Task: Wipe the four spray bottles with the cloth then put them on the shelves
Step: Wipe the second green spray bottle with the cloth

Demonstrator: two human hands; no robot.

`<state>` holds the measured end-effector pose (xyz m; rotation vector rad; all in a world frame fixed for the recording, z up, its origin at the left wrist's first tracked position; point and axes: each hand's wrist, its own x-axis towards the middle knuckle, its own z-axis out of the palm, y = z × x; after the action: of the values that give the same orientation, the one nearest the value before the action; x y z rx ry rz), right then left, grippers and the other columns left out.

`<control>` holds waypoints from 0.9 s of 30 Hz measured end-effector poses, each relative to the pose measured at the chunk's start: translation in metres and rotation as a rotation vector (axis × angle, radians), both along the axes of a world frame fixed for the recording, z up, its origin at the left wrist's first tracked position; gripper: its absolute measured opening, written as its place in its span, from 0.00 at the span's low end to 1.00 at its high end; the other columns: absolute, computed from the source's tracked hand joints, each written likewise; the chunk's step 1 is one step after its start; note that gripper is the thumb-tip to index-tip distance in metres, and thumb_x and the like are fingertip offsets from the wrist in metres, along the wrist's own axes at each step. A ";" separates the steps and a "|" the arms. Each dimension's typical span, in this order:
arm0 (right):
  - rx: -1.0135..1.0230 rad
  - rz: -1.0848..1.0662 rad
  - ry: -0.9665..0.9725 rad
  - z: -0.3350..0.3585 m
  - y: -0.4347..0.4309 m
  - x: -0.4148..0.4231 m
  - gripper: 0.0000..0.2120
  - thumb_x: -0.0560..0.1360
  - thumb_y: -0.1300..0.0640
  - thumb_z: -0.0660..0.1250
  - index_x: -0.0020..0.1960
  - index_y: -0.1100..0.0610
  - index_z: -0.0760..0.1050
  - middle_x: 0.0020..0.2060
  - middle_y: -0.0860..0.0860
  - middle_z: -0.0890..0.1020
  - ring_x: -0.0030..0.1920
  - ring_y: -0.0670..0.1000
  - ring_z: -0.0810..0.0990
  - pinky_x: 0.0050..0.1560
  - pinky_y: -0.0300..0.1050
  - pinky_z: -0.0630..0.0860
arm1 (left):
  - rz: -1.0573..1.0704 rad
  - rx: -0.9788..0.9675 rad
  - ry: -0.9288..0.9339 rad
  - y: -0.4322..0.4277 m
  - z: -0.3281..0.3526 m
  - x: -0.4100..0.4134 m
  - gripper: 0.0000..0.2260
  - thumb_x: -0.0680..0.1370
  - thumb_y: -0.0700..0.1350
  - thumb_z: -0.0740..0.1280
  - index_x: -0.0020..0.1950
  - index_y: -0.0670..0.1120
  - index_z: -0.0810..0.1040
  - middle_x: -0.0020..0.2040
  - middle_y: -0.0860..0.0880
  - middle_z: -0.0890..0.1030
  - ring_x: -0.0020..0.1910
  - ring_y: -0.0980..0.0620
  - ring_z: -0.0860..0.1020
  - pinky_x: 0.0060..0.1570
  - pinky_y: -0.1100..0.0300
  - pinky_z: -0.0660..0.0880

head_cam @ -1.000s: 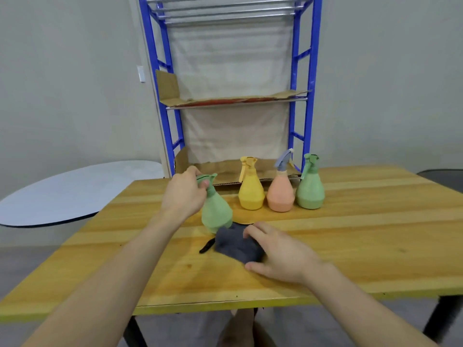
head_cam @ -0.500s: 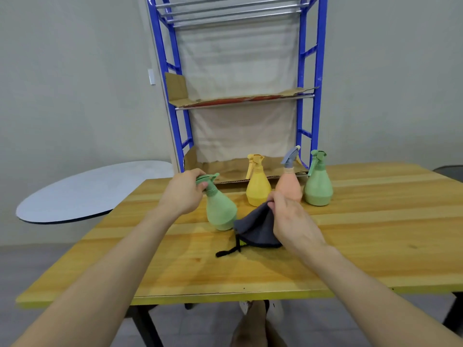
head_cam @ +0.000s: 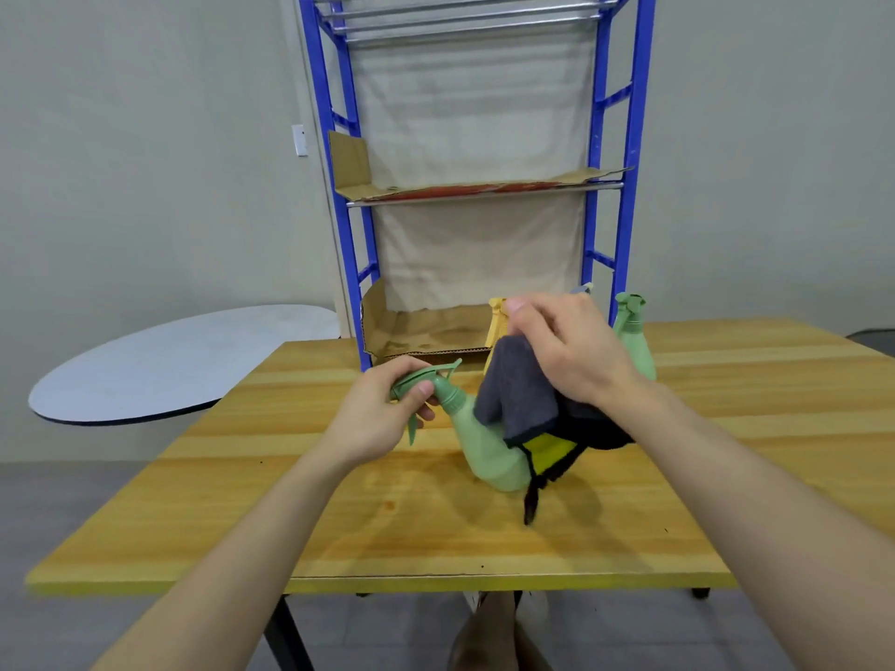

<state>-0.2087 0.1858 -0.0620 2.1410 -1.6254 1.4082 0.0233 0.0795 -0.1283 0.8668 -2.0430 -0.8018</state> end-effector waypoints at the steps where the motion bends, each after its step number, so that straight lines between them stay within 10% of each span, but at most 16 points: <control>1: 0.059 0.010 -0.055 0.004 -0.005 -0.003 0.28 0.84 0.41 0.55 0.36 0.58 0.77 0.25 0.49 0.74 0.29 0.48 0.73 0.34 0.45 0.68 | -0.007 0.011 0.026 0.000 -0.003 0.001 0.05 0.87 0.41 0.67 0.60 0.46 0.82 0.47 0.47 0.87 0.43 0.47 0.88 0.43 0.57 0.85; 5: 0.160 -0.273 -0.146 -0.004 -0.046 0.000 0.24 0.81 0.43 0.54 0.39 0.57 0.78 0.30 0.49 0.80 0.37 0.54 0.81 0.40 0.50 0.75 | -0.070 0.007 0.081 0.004 -0.016 -0.002 0.06 0.87 0.40 0.67 0.61 0.44 0.82 0.49 0.45 0.87 0.44 0.51 0.88 0.46 0.60 0.83; 10: 0.185 -0.763 0.212 -0.047 -0.068 0.023 0.29 0.88 0.37 0.50 0.60 0.58 0.81 0.51 0.58 0.84 0.54 0.62 0.83 0.51 0.55 0.71 | -0.126 0.054 0.138 0.009 -0.036 -0.002 0.07 0.86 0.41 0.67 0.63 0.45 0.82 0.50 0.42 0.87 0.49 0.41 0.87 0.55 0.43 0.85; 16: 0.094 -0.538 0.168 -0.070 -0.046 0.050 0.29 0.88 0.38 0.50 0.43 0.54 0.77 0.35 0.51 0.80 0.38 0.57 0.82 0.38 0.51 0.70 | -0.014 0.033 0.155 0.004 -0.056 0.002 0.09 0.86 0.40 0.67 0.62 0.51 0.83 0.57 0.54 0.88 0.60 0.53 0.84 0.64 0.46 0.81; 21: 0.196 -0.369 0.319 -0.112 -0.001 0.065 0.45 0.79 0.22 0.50 0.77 0.57 0.70 0.71 0.53 0.78 0.74 0.56 0.74 0.78 0.61 0.64 | 0.008 0.081 0.224 0.005 -0.064 -0.001 0.12 0.85 0.36 0.68 0.62 0.51 0.83 0.57 0.54 0.88 0.61 0.54 0.85 0.64 0.47 0.82; 27: 0.199 -0.240 0.278 -0.109 -0.016 -0.003 0.26 0.82 0.39 0.66 0.77 0.47 0.72 0.71 0.49 0.72 0.74 0.53 0.69 0.76 0.55 0.68 | -0.024 0.049 0.193 0.004 -0.063 0.004 0.10 0.84 0.38 0.70 0.60 0.51 0.82 0.54 0.50 0.89 0.55 0.48 0.87 0.61 0.37 0.82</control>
<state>-0.2119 0.1698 -0.1713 2.0402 -1.8949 0.8716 0.0272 0.0835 -0.1909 0.7624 -1.8743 -0.9160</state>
